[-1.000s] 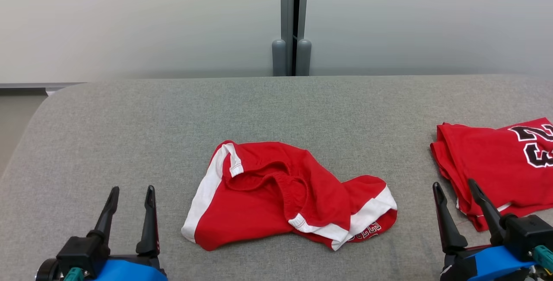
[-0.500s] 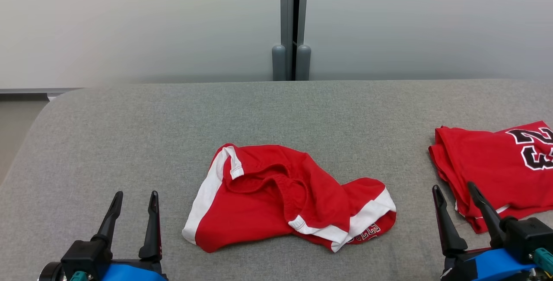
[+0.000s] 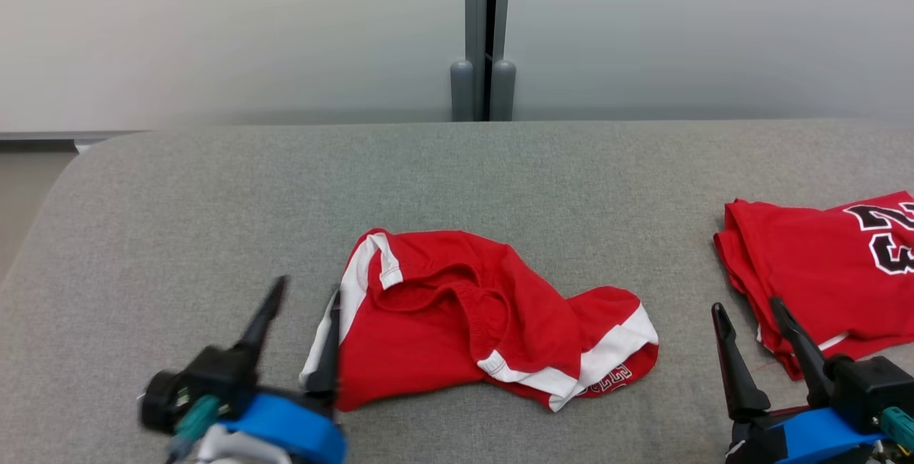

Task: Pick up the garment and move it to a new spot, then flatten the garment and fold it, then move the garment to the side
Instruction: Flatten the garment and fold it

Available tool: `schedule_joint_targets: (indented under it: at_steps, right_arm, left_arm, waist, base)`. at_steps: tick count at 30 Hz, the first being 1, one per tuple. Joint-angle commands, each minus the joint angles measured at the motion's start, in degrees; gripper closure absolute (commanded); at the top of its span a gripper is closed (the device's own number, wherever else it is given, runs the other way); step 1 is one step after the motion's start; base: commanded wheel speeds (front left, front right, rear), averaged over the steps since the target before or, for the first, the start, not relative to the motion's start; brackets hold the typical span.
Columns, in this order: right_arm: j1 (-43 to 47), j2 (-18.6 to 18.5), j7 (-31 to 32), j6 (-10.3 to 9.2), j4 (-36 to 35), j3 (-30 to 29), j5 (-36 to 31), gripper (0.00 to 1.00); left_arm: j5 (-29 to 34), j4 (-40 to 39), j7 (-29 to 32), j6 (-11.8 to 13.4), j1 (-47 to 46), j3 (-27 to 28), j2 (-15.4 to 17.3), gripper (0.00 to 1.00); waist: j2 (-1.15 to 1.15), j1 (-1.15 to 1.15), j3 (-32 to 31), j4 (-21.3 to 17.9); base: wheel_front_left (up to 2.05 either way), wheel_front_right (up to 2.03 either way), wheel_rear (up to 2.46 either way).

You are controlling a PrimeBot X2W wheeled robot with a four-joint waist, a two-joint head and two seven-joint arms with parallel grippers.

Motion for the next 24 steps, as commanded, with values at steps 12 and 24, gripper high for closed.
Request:
schedule_joint_targets:
  at_steps: [12,24]
  right_arm:
    - [-3.14,0.02,-0.43,0.00,0.34,1.17,0.35,0.00]
    - [-4.38,0.02,-1.83,0.00,1.44,0.32,0.91,0.00]
  left_arm:
    - [-1.49,11.13,16.10,-11.70,-12.25,-17.92,-8.40,0.00]
    - [-4.30,18.58,17.35,-12.60,-16.68,-19.96,-8.66,1.00]
  waist:
    - [0.00,0.00,5.46,-3.53]
    - [0.00,0.00,8.37,-5.15]
  base:
    - [0.00,0.00,0.00]
    - [0.00,0.00,0.00]
